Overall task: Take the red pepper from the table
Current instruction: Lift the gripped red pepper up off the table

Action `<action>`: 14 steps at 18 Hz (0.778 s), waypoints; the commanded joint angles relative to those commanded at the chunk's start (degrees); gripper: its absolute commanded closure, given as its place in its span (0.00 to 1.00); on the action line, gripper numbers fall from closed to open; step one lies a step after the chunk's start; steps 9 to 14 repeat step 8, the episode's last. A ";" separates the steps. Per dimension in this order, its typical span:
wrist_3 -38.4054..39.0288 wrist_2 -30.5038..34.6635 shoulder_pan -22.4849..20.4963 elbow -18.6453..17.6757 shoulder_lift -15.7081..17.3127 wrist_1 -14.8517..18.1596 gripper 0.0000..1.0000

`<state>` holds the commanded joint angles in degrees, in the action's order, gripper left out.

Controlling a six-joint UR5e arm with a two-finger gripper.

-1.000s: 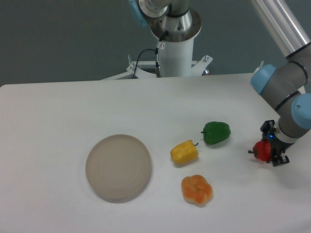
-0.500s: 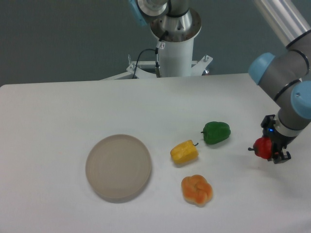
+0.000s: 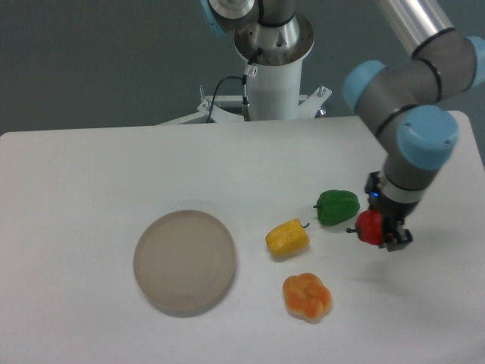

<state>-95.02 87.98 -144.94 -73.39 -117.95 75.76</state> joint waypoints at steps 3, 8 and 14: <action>0.36 0.09 0.71 0.00 -0.09 -0.44 0.49; 0.27 0.18 0.80 -0.09 -0.35 -0.53 0.49; 0.27 0.18 0.80 -0.09 -0.35 -0.53 0.49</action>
